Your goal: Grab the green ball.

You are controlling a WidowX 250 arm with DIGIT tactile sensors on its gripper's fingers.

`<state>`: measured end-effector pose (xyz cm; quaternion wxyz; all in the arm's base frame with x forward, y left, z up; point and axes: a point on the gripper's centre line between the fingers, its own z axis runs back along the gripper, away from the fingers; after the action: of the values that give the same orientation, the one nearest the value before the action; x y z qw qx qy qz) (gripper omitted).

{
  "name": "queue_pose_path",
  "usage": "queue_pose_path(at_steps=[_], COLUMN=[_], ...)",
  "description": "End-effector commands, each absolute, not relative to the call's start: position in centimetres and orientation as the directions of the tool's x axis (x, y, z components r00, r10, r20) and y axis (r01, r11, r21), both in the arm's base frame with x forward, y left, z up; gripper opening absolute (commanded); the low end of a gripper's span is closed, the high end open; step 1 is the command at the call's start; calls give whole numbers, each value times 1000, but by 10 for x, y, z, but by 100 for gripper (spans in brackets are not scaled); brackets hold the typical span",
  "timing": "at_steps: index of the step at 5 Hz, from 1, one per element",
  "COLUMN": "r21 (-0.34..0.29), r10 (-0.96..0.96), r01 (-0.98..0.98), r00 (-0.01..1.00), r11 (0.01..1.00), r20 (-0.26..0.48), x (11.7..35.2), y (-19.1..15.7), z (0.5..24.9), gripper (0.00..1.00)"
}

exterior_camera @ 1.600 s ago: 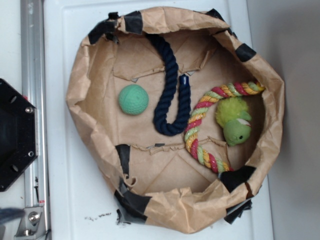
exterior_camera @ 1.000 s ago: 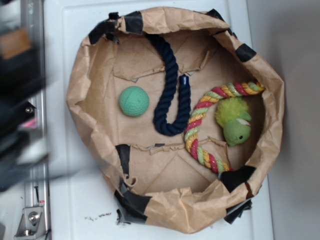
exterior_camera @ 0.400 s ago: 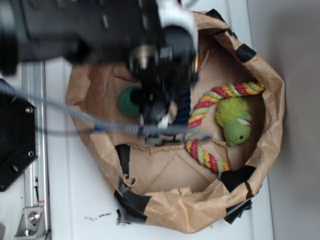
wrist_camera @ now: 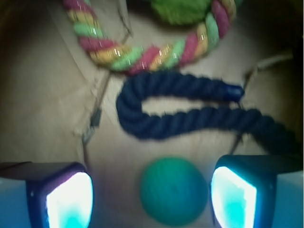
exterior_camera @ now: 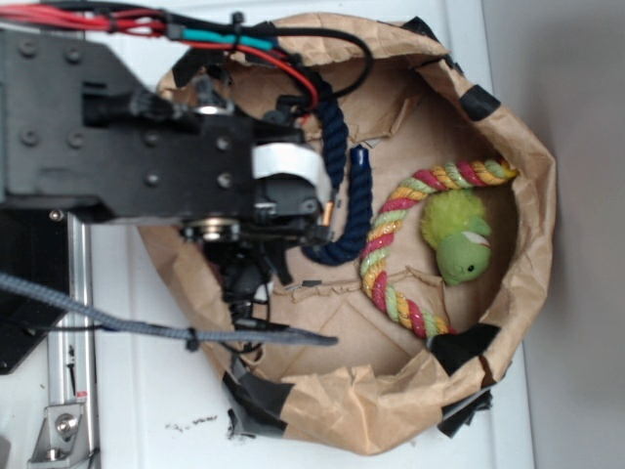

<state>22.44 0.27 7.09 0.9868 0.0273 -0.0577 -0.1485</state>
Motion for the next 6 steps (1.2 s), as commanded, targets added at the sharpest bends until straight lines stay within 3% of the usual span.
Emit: queue_pose_path(at_steps=[1,3,4,5,6], r21=[72,59,33,22,34], r10=[-222,-199,-243,-253,-238], r01=[215,194,242,253,238], r00=[968,976,969,967,971], r11=[974,979,970,967,971], r20=[115,89,40,-13,10], x=[230,236,232,220,224], y=[35,47,32,24,28], z=[76,56,31,9,19], gripper=[100,100,100,0,0])
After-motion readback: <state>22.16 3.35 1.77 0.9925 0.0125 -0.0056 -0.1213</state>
